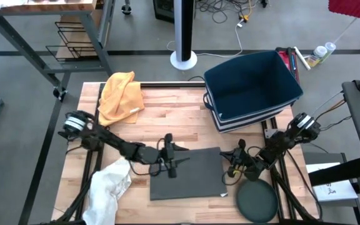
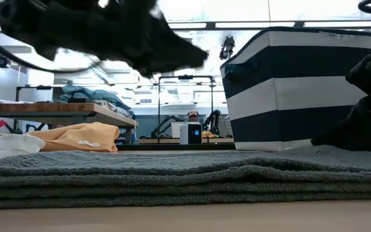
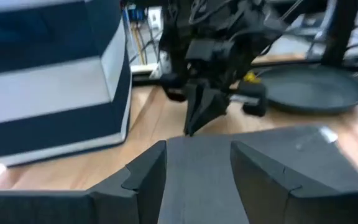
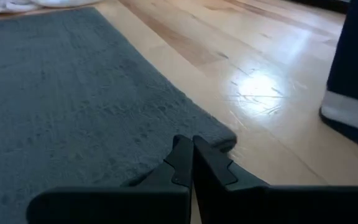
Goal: Fold kitchen towel into neat rectangle
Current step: Fold the gray towel
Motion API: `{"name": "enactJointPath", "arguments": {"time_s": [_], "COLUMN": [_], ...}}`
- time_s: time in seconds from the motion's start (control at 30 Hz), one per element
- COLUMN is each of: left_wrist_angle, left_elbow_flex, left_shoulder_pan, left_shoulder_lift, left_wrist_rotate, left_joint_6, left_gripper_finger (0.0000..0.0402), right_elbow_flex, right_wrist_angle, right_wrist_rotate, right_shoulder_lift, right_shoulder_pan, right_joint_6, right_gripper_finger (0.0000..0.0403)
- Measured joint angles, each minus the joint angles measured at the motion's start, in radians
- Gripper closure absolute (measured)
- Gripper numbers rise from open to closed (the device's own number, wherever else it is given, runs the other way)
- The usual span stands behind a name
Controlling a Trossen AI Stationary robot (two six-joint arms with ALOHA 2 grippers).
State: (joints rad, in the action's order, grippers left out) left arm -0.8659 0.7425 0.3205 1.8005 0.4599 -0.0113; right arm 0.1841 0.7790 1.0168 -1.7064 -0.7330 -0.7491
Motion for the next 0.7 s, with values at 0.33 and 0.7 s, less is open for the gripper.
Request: {"name": "enactJointPath", "arguments": {"time_s": [0.33,0.7], "left_wrist_angle": [0.034,0.360], "left_elbow_flex": [0.197,0.667], "left_shoulder_pan": [0.006,0.083], "left_shoulder_lift": [0.195,0.449], "left_wrist_rotate": [-0.116,-0.166], "left_joint_6": [0.007,0.085], "left_gripper_finger": [0.0230,0.0211], "right_elbow_flex": [0.033,0.133], "right_wrist_angle": [0.011,-0.738], "right_wrist_rotate": [-0.018,-0.231], "right_shoulder_lift": [0.081,0.474], "right_shoulder_pan": [0.007,0.085], "right_joint_6": [0.069,-0.309], "right_gripper_finger": [0.0403,0.0344]}}
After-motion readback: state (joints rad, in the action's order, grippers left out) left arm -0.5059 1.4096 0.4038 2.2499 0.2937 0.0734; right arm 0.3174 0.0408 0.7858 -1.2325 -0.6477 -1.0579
